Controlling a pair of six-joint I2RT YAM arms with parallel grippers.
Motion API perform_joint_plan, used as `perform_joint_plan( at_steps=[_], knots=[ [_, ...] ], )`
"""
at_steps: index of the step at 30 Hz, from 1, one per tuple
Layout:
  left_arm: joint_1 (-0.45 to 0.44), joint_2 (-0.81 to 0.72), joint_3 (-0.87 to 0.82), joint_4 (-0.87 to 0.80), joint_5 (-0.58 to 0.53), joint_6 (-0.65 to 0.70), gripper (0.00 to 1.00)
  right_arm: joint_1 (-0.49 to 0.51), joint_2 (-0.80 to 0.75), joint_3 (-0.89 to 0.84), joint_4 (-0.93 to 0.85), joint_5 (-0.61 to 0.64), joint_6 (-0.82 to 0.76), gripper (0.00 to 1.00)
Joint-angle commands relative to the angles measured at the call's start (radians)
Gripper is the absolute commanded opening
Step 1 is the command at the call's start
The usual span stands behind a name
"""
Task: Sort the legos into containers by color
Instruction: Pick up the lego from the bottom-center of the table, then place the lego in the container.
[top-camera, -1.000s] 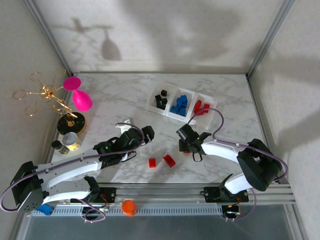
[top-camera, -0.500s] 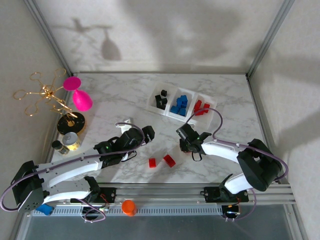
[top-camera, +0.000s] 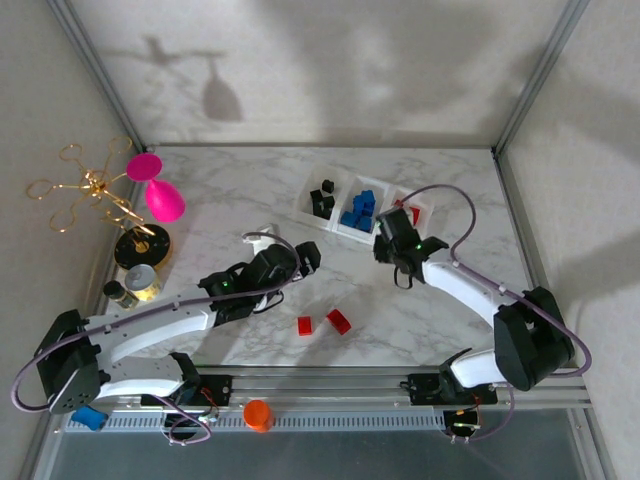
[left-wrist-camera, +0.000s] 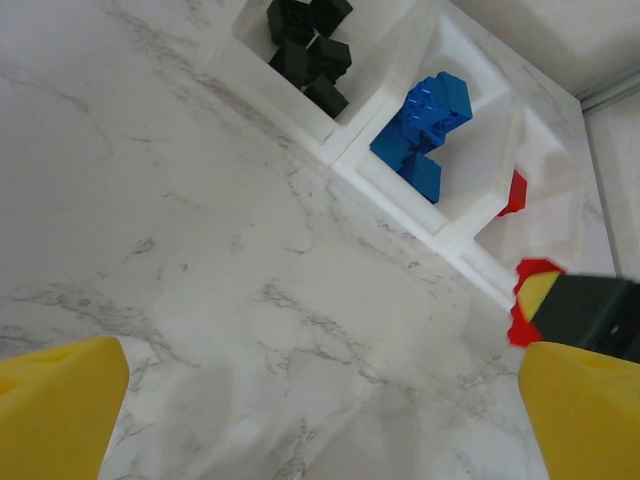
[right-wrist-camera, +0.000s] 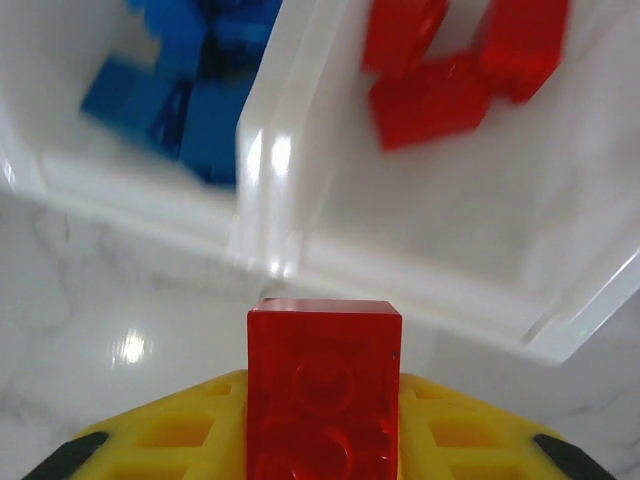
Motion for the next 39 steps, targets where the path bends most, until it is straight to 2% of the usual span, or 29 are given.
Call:
perform_joint_plan(
  at_steps=[1, 12, 17, 19, 27, 39],
  knots=[
    [0.008, 0.037, 0.049, 0.033, 0.014, 0.036, 1.00, -0.071, 0.062, 0.073, 0.027, 0.043, -0.045, 0.31],
    [0.015, 0.102, 0.103, 0.055, 0.033, 0.062, 1.00, -0.194, 0.329, 0.258, 0.125, 0.032, -0.098, 0.37],
    [0.019, 0.095, 0.093, 0.057, 0.035, 0.059, 1.00, -0.204, 0.375, 0.308, 0.110, 0.030, -0.105, 0.52],
    [0.022, 0.091, 0.089, 0.055, 0.034, 0.058, 1.00, -0.204, 0.362, 0.306, 0.110, 0.024, -0.103, 0.56],
    [0.025, 0.057, 0.063, 0.045, 0.030, 0.052, 1.00, -0.170, 0.198, 0.208, 0.094, -0.053, -0.090, 0.60],
    [0.028, -0.064, -0.038, -0.020, -0.017, -0.005, 1.00, 0.015, -0.061, -0.025, 0.001, -0.144, -0.061, 0.66]
  ],
)
